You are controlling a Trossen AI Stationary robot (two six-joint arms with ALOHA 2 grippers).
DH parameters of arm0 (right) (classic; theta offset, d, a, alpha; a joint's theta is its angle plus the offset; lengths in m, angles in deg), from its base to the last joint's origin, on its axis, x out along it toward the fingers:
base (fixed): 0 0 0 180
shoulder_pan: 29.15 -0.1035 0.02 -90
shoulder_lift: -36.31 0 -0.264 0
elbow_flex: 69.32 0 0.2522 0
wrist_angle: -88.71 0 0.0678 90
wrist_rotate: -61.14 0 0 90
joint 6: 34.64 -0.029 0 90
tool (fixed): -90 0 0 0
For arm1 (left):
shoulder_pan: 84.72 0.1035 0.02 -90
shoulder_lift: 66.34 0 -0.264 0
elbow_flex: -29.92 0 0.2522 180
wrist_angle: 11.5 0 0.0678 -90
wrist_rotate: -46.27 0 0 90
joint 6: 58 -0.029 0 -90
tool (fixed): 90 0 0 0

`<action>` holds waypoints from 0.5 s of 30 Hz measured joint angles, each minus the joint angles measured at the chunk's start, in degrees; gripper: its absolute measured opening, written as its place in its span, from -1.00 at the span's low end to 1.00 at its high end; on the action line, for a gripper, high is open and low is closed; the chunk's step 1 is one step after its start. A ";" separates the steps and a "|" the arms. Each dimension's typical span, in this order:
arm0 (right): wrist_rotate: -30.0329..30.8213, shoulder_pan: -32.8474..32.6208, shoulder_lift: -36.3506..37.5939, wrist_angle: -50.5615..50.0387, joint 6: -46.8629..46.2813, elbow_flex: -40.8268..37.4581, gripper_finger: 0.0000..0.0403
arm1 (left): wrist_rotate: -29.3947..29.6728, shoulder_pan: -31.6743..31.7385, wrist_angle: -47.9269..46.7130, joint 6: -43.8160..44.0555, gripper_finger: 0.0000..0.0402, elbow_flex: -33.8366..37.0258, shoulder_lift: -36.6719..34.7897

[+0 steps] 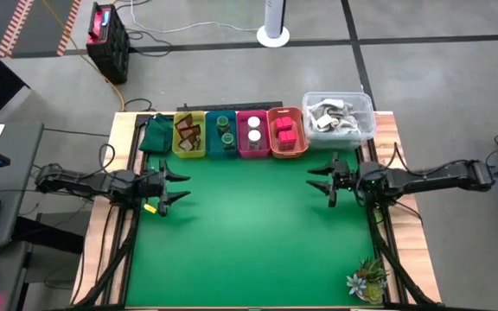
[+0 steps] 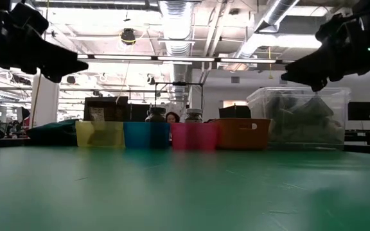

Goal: Sort spices by type
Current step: Return to Home Position

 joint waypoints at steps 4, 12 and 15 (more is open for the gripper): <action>0.11 -1.47 0.09 2.56 -0.11 -1.43 0.03 | -1.29 -0.10 1.19 -1.15 0.06 1.21 -0.46; 0.31 -1.54 0.06 3.31 -8.02 -3.09 0.03 | -1.20 0.10 3.91 -5.83 0.06 2.41 -0.53; 0.31 -1.51 0.05 2.58 -11.21 -3.64 0.03 | -0.95 0.10 3.85 -4.98 0.06 2.45 -0.49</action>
